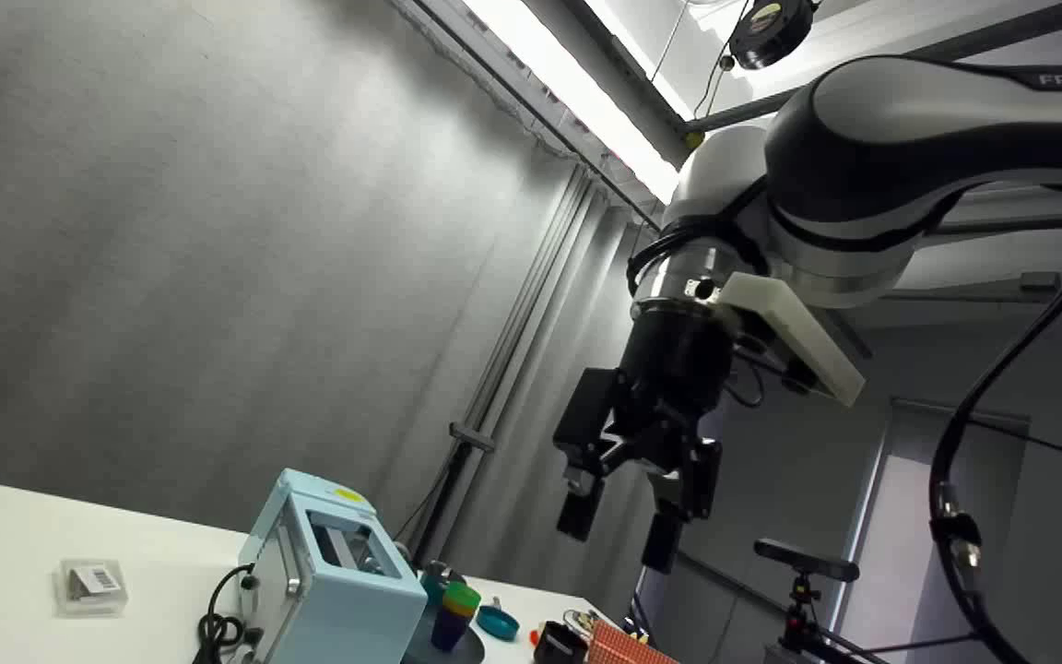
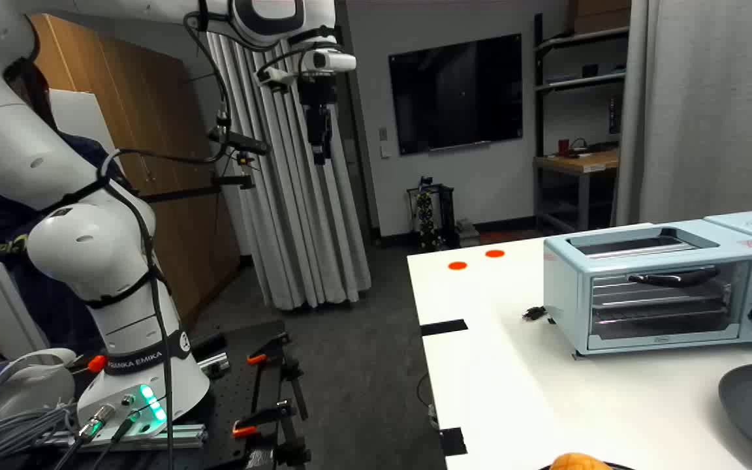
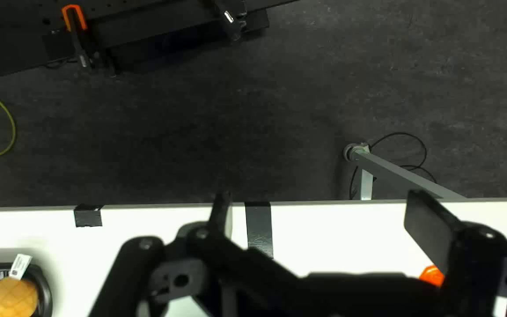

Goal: Move the small orange thing to the left

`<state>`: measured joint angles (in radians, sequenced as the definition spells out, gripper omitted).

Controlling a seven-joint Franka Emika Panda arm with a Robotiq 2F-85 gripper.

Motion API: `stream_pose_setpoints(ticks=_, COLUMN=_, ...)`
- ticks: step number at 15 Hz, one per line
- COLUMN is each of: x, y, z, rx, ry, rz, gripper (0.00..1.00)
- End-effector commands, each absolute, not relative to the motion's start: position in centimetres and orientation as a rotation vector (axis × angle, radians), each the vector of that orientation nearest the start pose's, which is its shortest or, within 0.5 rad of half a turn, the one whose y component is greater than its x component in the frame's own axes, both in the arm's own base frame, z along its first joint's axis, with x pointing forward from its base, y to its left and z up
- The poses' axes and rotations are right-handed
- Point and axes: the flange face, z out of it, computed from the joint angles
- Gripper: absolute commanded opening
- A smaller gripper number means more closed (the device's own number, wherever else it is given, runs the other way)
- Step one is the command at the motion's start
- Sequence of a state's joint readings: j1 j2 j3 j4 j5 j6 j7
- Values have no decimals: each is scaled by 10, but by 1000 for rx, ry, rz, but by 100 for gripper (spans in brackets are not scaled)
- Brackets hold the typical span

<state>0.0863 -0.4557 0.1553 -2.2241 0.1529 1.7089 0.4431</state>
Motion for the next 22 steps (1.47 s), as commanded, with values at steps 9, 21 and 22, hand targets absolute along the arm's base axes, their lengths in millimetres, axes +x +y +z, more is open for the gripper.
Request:
stream_pose_setpoints(ticks=9, x=394, y=120, z=545, rx=-3059, ry=377, rz=136, gripper=100)
stream_pose_setpoints(ticks=21, x=412, y=91, z=532, rx=-3013, ry=594, rz=135, gripper=100)
stream_pose_setpoints(ticks=22, x=416, y=82, z=529, rx=-3009, ry=662, rz=106, gripper=100)
